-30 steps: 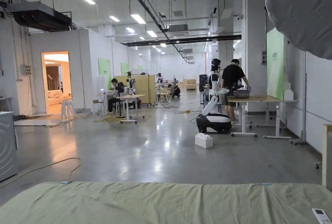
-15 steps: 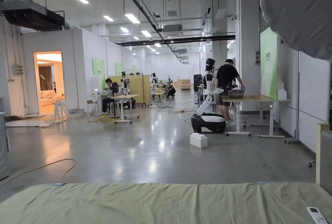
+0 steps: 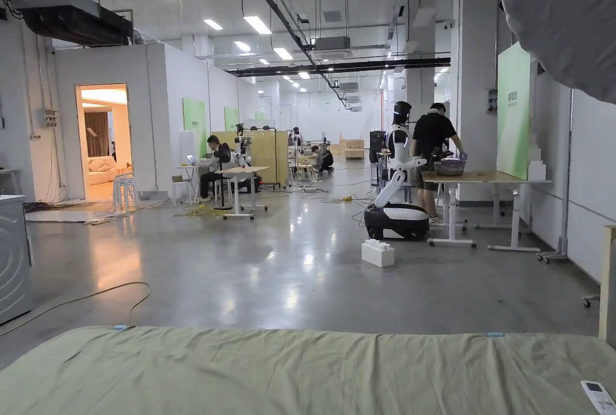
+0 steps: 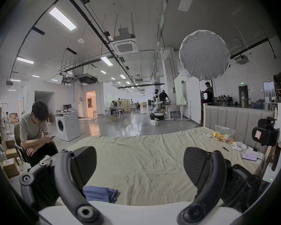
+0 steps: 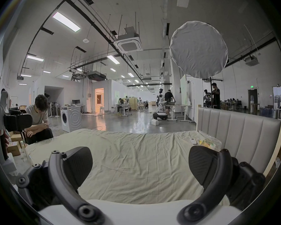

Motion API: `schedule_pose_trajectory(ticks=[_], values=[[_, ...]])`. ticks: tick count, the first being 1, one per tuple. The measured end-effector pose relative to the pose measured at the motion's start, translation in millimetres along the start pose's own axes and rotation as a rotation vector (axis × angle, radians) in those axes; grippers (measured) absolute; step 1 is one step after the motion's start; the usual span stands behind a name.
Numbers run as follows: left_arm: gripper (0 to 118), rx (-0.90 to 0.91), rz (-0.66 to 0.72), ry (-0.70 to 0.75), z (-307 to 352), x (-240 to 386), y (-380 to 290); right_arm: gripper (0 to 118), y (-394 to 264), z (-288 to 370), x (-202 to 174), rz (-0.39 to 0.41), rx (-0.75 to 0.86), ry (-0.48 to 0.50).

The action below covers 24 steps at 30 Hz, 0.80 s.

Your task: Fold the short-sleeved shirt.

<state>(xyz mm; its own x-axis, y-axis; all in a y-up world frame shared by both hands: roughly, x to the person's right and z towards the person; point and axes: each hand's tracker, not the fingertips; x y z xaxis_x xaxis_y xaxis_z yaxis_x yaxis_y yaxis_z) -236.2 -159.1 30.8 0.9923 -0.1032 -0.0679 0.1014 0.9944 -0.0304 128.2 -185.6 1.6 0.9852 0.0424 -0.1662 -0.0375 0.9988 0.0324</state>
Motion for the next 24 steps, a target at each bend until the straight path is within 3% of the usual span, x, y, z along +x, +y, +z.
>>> schedule_pose_trajectory(ticks=[2,9,24], values=[[118,0.013,-0.010,-0.014,0.4,1.6,-0.2,118,0.7,0.8,-1.2,0.000,0.009,0.002],[118,0.037,-0.063,-0.025,2.7,8.4,2.5,118,1.3,1.1,-1.4,-0.013,0.017,0.010],[118,0.014,-0.027,-0.025,0.5,6.0,3.0,118,0.8,-0.9,-4.5,0.009,-0.002,0.007]])
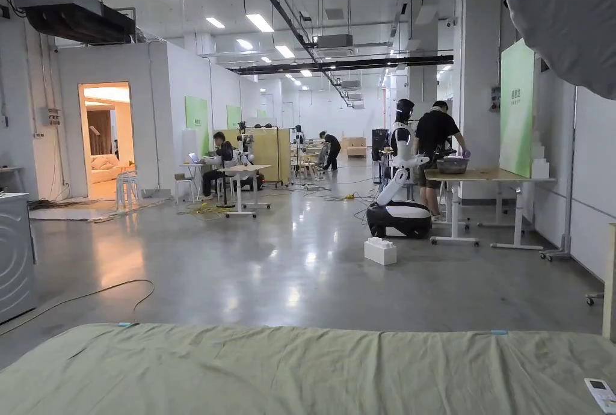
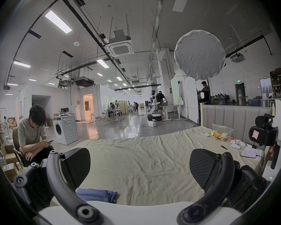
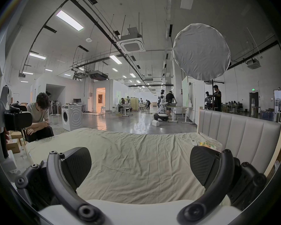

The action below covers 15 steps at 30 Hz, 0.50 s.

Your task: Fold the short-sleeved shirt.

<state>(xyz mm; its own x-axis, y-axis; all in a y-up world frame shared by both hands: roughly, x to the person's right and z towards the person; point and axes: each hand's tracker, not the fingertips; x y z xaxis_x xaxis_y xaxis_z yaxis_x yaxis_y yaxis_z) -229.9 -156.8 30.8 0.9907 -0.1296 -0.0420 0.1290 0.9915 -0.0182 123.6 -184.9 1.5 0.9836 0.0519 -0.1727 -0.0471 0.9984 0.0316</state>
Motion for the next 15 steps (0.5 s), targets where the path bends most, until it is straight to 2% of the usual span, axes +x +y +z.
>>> schedule_pose_trajectory(ticks=[15], values=[[118,-0.012,0.013,0.001,-0.4,-0.8,-1.5,118,0.0,-2.4,-1.9,-0.021,-0.008,0.035]])
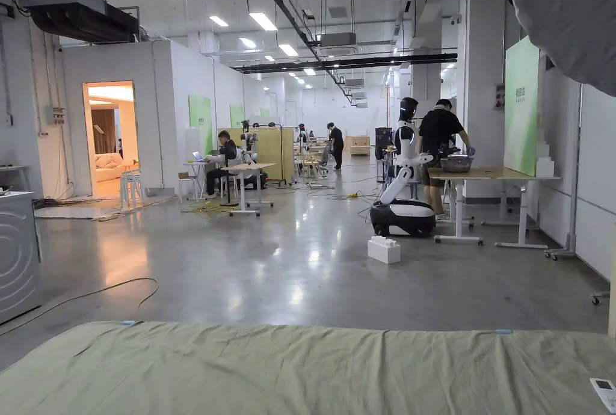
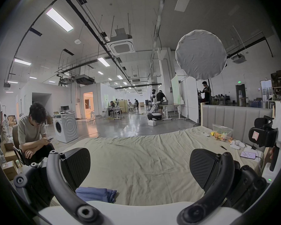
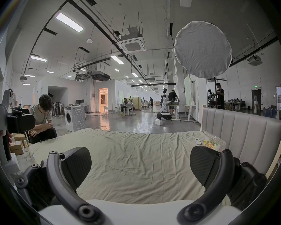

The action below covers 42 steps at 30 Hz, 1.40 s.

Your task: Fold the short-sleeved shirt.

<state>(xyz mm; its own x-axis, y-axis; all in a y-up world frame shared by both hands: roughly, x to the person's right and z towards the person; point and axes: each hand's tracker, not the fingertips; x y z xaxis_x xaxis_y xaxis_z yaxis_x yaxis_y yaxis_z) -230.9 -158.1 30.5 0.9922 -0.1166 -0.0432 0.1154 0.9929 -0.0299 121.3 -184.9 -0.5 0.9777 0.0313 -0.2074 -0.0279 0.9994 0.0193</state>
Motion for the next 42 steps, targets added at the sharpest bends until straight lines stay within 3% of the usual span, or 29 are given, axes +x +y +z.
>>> schedule_pose_trajectory(ticks=[4,12,13,17,24,31,39,42], values=[[118,-0.003,0.001,-0.001,0,1,0,118,3,-5,-3,-0.010,-0.018,0.011],[118,-0.025,0.027,-0.024,-4,0,-1,118,10,-22,-14,-0.241,-0.205,0.075],[118,-0.031,0.031,-0.018,-4,0,-1,118,15,-24,-15,-0.230,-0.185,0.060],[118,-0.022,0.058,-0.021,-2,-4,2,118,23,-26,-22,-0.328,-0.269,-0.025],[118,-0.024,0.073,-0.017,-2,-5,1,118,26,-22,-25,-0.302,-0.240,-0.054],[118,-0.020,0.069,-0.023,-1,-6,2,118,29,-18,-20,-0.361,-0.234,-0.065],[118,-0.019,0.066,-0.030,-1,-3,2,118,35,-15,-18,-0.253,-0.193,-0.130],[118,-0.023,0.051,-0.036,-2,-1,3,118,35,-16,-16,-0.260,-0.193,-0.145]])
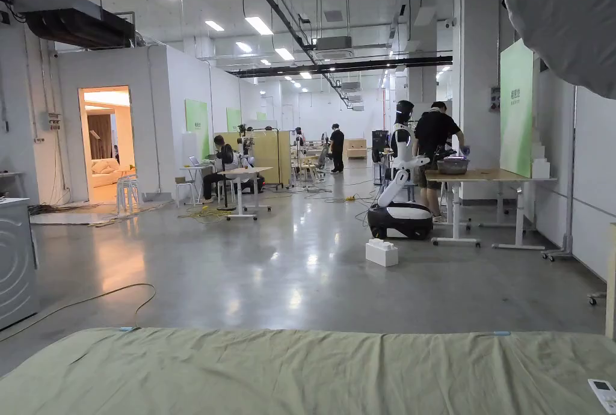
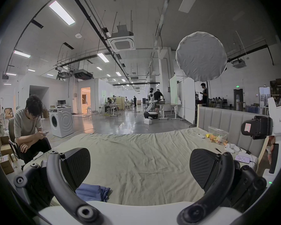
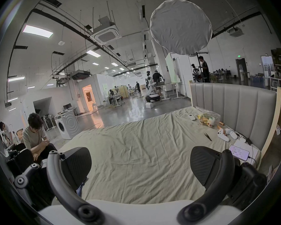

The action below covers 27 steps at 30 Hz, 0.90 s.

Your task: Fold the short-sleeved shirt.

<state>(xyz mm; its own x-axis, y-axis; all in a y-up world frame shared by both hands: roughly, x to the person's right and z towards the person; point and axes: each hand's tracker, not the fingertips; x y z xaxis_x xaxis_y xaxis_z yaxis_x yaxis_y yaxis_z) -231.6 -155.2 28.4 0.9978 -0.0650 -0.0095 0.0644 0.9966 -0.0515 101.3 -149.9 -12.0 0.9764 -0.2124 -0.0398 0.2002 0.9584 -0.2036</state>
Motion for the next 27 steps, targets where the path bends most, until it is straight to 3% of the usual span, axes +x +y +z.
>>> schedule_pose_trajectory(ticks=[5,10,12,18,19,23,27], values=[[118,0.005,0.000,-0.012,-1,2,2,118,-2,2,-2,0.004,-0.004,-0.006],[118,0.011,0.001,-0.030,-3,6,6,118,-3,7,10,0.012,0.096,0.252],[118,0.015,0.029,-0.045,-2,7,11,118,-5,9,17,0.098,0.148,0.354],[118,0.040,0.034,-0.048,4,12,18,118,-8,16,2,0.278,0.230,0.099],[118,0.040,0.030,-0.049,4,12,17,118,-8,16,2,0.289,0.240,0.092],[118,0.031,0.042,-0.046,3,11,12,118,-8,11,8,0.197,0.166,0.140],[118,0.021,0.066,-0.043,3,9,12,118,-5,11,8,0.220,0.189,0.135]])
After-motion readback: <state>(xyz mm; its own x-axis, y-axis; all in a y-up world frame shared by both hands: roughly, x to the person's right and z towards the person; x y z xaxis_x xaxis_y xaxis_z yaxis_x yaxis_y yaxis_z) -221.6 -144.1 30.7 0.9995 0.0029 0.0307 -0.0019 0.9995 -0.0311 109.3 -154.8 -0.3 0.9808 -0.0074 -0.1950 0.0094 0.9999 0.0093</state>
